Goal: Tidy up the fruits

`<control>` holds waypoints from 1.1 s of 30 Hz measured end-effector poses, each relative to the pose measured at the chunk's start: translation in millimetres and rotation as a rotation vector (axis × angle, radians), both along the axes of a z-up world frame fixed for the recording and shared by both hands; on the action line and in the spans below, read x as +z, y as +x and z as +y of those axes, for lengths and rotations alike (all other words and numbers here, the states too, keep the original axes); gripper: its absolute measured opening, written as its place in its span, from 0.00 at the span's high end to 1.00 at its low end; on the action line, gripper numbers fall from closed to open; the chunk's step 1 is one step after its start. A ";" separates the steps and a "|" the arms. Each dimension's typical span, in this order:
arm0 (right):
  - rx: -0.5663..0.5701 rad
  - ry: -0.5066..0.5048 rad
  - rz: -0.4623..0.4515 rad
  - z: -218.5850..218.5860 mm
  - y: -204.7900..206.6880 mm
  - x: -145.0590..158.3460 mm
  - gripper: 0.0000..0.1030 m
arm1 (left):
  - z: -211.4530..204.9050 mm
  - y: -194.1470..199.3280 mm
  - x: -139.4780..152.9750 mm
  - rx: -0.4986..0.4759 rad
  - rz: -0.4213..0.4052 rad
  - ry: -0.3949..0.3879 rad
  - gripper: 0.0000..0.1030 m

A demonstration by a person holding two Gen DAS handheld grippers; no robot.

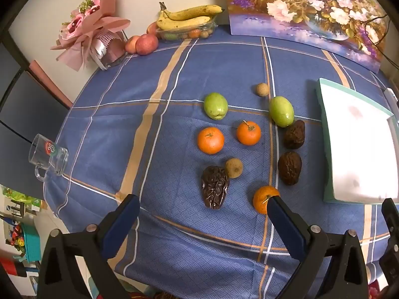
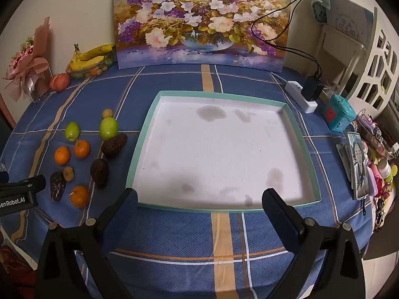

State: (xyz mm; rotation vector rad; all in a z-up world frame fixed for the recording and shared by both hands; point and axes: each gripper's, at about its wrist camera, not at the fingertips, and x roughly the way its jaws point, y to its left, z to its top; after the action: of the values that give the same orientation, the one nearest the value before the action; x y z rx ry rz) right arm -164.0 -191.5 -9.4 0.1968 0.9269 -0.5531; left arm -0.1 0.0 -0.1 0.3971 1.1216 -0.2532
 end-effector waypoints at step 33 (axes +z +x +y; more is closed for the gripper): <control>0.010 0.001 0.008 1.3 0.6 3.5 0.03 | -0.3 -0.1 -0.1 -0.001 -0.002 -0.001 0.00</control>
State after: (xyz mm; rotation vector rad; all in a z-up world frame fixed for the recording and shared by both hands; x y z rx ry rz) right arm -163.4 -190.2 -5.9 0.1907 0.9354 -0.5449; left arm -0.1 -0.3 -0.2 0.3969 1.1195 -0.2541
